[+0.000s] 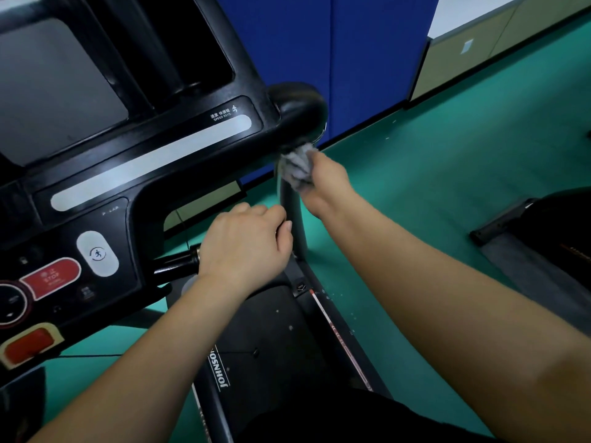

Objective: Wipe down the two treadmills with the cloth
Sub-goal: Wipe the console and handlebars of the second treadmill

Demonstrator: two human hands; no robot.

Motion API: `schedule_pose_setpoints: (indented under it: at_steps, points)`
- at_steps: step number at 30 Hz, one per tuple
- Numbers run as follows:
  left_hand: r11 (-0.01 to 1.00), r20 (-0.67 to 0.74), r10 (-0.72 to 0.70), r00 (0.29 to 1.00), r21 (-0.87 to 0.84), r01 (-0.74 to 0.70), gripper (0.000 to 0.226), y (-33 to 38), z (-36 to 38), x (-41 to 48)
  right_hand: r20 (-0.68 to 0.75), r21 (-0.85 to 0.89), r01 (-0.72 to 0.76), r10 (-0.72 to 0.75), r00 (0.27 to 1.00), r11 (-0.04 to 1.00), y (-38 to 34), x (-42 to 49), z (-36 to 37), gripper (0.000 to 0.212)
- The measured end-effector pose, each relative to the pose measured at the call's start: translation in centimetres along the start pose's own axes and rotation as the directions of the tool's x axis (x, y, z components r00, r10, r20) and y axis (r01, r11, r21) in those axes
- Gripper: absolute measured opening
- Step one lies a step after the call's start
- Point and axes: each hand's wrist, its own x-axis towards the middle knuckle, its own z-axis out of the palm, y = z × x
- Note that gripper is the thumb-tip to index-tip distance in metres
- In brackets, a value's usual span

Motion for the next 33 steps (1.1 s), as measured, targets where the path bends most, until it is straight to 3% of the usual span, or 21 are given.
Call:
schedule_pose_setpoints:
  at_steps: [3, 5, 7, 12, 14, 16, 18, 21, 23, 24, 25, 27, 29, 33]
  points:
    - [1.000, 0.002, 0.011, 1.000, 0.013, -0.011, 0.036, 0.0, 0.0, 0.1, 0.134, -0.189, 0.066, -0.041, 0.990, 0.980, 0.4, -0.4, 1.0, 0.032]
    - [1.000, 0.004, 0.013, 1.000, 0.021, -0.013, 0.035, 0.1, -0.1, 0.1, 0.295, -0.294, 0.153, -0.063, 0.954, 0.944, 2.3, -1.2, -0.1, 0.021]
    - [0.999, -0.001, 0.010, 1.000, 0.037, -0.010, 0.035, 0.1, -0.1, 0.1, 0.399, -0.322, 0.186, -0.045, 0.916, 0.928, 3.4, -1.7, -0.9, 0.024]
    - [1.000, 0.000, 0.010, 1.000, -0.013, -0.010, 0.036, 0.0, -0.1, 0.0, 0.254, -0.044, 0.101, -0.087, 0.963, 0.994, 1.0, 0.1, -0.8, 0.025]
    - [1.000, 0.000, 0.010, 1.000, -0.011, -0.010, 0.034, 0.0, 0.1, 0.1, 0.293, -0.221, 0.153, -0.084, 0.952, 0.963, 0.8, -0.8, -1.8, 0.033]
    - [1.000, 0.003, 0.010, 1.000, -0.009, -0.010, 0.032, -0.1, 0.1, 0.1, 0.384, -0.554, 0.246, -0.018, 0.923, 0.795, 0.9, -2.8, -2.5, 0.045]
    - [1.000, -0.007, 0.011, 1.000, -0.009, -0.011, 0.032, -0.2, 0.2, 0.1, 0.395, -0.728, 0.334, -0.033, 0.918, 0.598, 0.7, -3.9, -2.7, 0.055]
    - [1.000, -0.016, 0.004, 1.000, -0.027, -0.004, 0.032, -0.1, 0.2, 0.1, 0.361, -0.774, 0.480, -0.334, 0.870, 0.412, -0.9, -3.9, -3.6, 0.053]
    - [0.999, -0.017, -0.004, 1.000, -0.035, 0.004, 0.033, -0.1, 0.3, 0.1, 0.443, -0.837, 0.545, -0.531, 0.723, 0.044, -2.6, -3.1, -5.0, 0.050]
    - [0.999, -0.016, -0.007, 1.000, -0.035, 0.007, 0.034, -0.1, 0.3, 0.1, 0.533, -0.824, 0.549, -0.523, 0.665, -0.141, -3.2, -2.3, -6.0, 0.048]
    - [0.999, -0.020, -0.008, 1.000, -0.033, 0.008, 0.034, -0.1, 0.3, 0.0, 0.616, -0.785, 0.559, -0.443, 0.652, -0.267, -3.4, -1.5, -6.9, 0.044]
    - [1.000, -0.026, -0.005, 1.000, -0.029, 0.005, 0.034, 0.0, 0.3, 0.1, 0.671, -0.713, 0.548, -0.200, 0.714, -0.438, -2.5, -0.2, -8.7, 0.041]
    - [1.000, -0.023, -0.006, 1.000, -0.029, 0.006, 0.034, 0.0, 0.3, 0.1, 0.659, -0.644, 0.475, -0.120, 0.742, -0.600, -1.1, 1.5, -10.1, 0.041]
    - [0.999, -0.017, -0.009, 1.000, -0.032, 0.008, 0.037, -0.1, 0.3, 0.1, 0.686, -0.490, 0.448, -0.015, 0.727, -0.748, -2.1, 4.0, -8.8, 0.046]
